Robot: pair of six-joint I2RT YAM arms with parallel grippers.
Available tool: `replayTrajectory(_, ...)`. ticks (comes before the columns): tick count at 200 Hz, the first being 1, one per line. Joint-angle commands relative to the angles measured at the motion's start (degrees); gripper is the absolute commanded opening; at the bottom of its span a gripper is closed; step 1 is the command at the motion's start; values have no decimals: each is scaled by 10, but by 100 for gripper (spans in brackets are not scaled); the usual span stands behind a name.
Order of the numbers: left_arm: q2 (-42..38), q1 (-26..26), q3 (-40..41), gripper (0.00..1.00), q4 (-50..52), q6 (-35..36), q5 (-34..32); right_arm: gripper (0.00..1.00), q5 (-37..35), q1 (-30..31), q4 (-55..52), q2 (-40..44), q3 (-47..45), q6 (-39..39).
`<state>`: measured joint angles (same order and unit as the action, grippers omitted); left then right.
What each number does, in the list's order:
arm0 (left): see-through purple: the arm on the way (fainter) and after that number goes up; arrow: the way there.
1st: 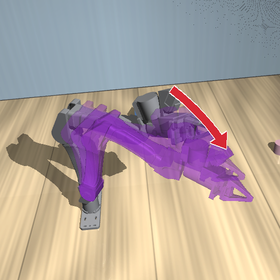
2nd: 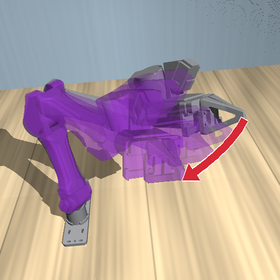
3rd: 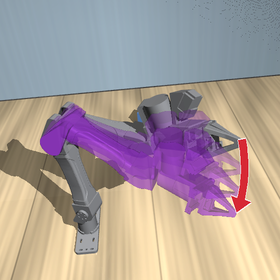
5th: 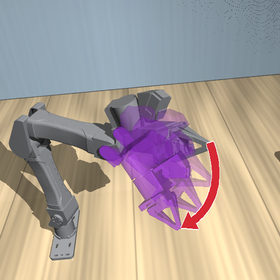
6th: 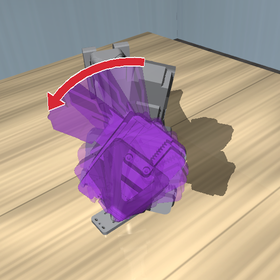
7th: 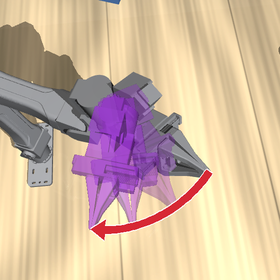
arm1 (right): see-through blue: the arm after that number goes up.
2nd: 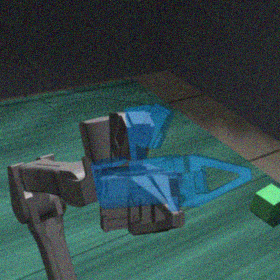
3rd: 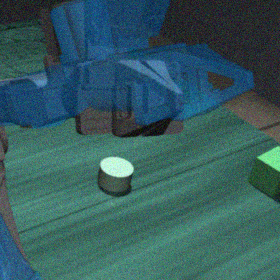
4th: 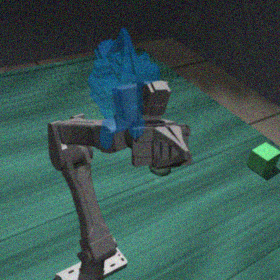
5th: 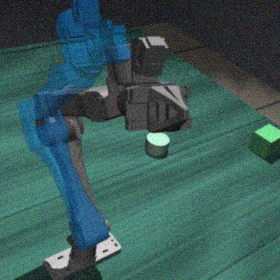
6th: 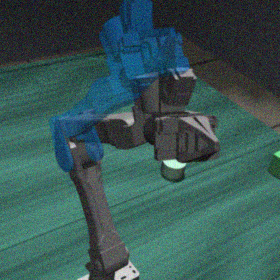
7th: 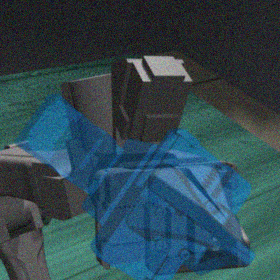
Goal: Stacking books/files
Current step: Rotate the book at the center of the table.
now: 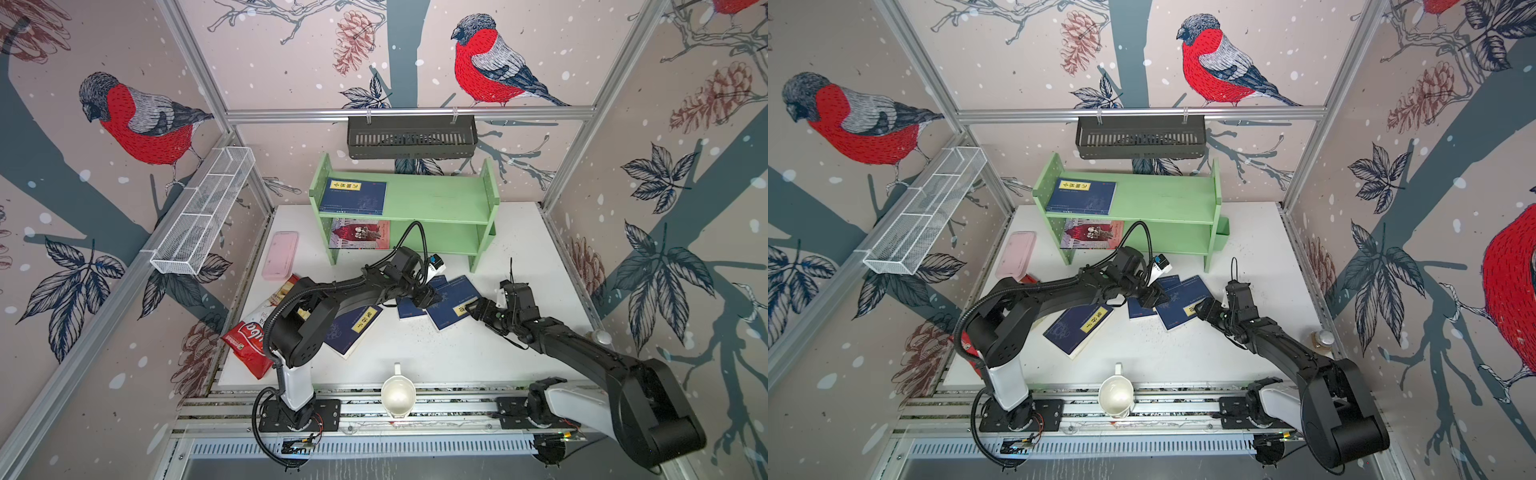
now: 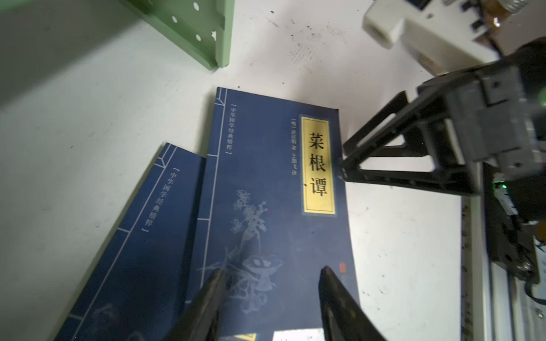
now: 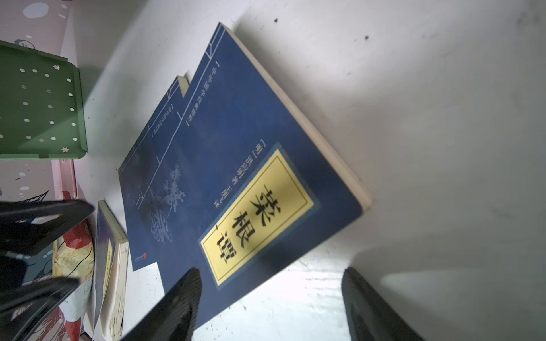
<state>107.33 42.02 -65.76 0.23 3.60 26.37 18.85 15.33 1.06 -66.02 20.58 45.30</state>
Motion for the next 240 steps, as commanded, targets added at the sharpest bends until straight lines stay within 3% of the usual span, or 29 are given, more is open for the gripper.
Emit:
replayTrajectory(1, 27, 3, -10, 53, -6, -26, -46, 76, 5, 3, -21, 20, -3, 6)
replayTrajectory(32, 56, 3, -19, 53, -14, -41, -64, 76, 20, 6, -16, 31, -9, 14)
replayTrajectory(105, 78, 3, -13, 52, 12, -43, -2, 77, 30, 11, 22, -7, -17, 23)
replayTrajectory(179, 18, 8, 49, 51, 22, -40, 138, 77, 8, 10, 5, -54, 12, -9)
replayTrajectory(240, 12, 2, 44, 53, 19, -59, 50, 77, -26, 9, -9, -110, 31, -44)
